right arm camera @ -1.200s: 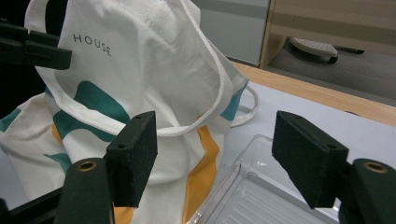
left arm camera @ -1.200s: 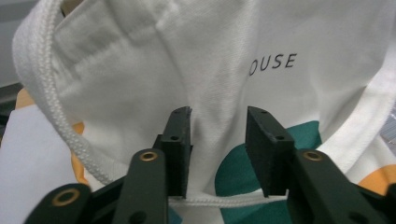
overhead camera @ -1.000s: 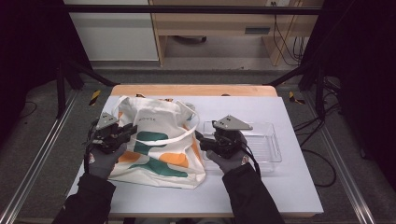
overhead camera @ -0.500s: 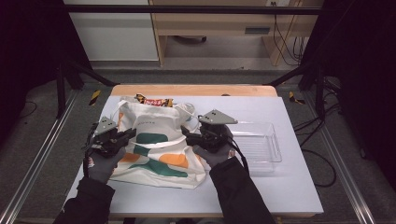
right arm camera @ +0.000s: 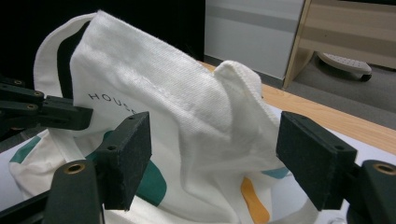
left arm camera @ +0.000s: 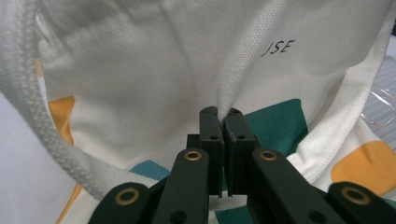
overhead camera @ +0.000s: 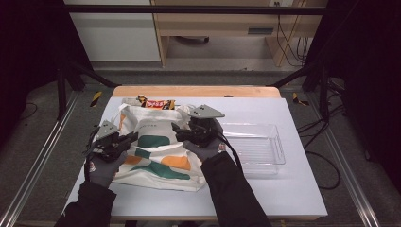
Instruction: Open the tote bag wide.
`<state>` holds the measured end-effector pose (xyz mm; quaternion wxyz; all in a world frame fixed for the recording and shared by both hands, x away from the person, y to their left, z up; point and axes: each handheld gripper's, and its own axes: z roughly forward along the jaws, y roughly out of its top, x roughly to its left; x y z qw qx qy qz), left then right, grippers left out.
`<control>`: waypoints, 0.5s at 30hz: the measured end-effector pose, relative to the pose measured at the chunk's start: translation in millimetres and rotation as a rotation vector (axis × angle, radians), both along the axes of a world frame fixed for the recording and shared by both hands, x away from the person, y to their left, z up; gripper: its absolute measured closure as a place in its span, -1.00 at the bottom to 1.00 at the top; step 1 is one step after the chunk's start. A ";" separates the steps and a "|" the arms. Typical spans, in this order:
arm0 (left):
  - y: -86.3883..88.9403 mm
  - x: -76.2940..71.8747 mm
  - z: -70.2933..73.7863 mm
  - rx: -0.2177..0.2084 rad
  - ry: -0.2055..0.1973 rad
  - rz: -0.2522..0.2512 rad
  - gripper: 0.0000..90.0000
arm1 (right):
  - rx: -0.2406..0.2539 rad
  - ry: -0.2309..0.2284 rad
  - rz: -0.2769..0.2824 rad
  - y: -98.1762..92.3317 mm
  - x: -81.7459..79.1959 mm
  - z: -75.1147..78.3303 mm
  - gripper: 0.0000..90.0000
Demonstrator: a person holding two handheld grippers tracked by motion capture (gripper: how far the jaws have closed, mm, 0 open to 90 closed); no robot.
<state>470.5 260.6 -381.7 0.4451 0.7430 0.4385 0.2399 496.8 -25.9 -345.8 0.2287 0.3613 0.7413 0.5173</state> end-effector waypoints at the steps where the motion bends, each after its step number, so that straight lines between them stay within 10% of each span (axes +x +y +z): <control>1: 0.0 0.0 0.0 0.002 0.000 0.000 0.94 | -0.002 0.002 -0.001 2.2 1.2 -0.8 -0.43; 10: -1.0 -1.0 -1.7 0.007 0.002 -0.006 0.94 | -0.074 0.014 0.011 27.5 7.7 -9.0 -0.41; 15: -0.7 -1.6 -2.2 0.005 0.004 -0.007 0.94 | -0.095 0.012 -0.045 31.4 10.1 -11.8 -0.02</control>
